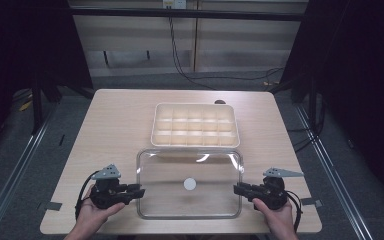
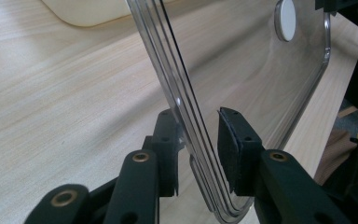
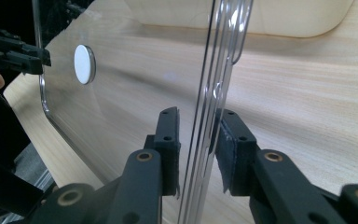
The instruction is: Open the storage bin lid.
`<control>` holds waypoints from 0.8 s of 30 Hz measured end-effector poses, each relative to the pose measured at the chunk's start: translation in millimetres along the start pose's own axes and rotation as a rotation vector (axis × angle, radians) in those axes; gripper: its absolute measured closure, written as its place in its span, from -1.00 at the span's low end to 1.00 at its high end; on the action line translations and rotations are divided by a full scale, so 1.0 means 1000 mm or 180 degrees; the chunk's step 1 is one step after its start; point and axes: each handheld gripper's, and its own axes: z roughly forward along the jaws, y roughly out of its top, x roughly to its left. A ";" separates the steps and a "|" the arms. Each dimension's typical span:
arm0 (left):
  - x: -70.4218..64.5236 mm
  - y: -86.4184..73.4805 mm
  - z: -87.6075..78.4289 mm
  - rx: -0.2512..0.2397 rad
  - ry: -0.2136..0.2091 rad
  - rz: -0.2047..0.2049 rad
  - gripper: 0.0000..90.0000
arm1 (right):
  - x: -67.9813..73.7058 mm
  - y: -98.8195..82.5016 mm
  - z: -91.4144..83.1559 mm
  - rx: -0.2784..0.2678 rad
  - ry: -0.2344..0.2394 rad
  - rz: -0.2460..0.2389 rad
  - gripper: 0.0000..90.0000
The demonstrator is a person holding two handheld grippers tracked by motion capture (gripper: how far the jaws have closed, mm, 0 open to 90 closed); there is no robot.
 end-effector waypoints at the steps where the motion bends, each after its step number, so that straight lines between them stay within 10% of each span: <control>1: 0.000 0.000 0.000 0.0018 0.0018 0.0006 0.53 | 0.000 0.000 0.001 0.0017 -0.0019 -0.0027 0.57; 24: 0.010 0.002 0.016 0.0164 -0.0028 -0.0088 0.44 | -0.007 -0.004 0.012 0.0142 -0.0194 0.0032 0.38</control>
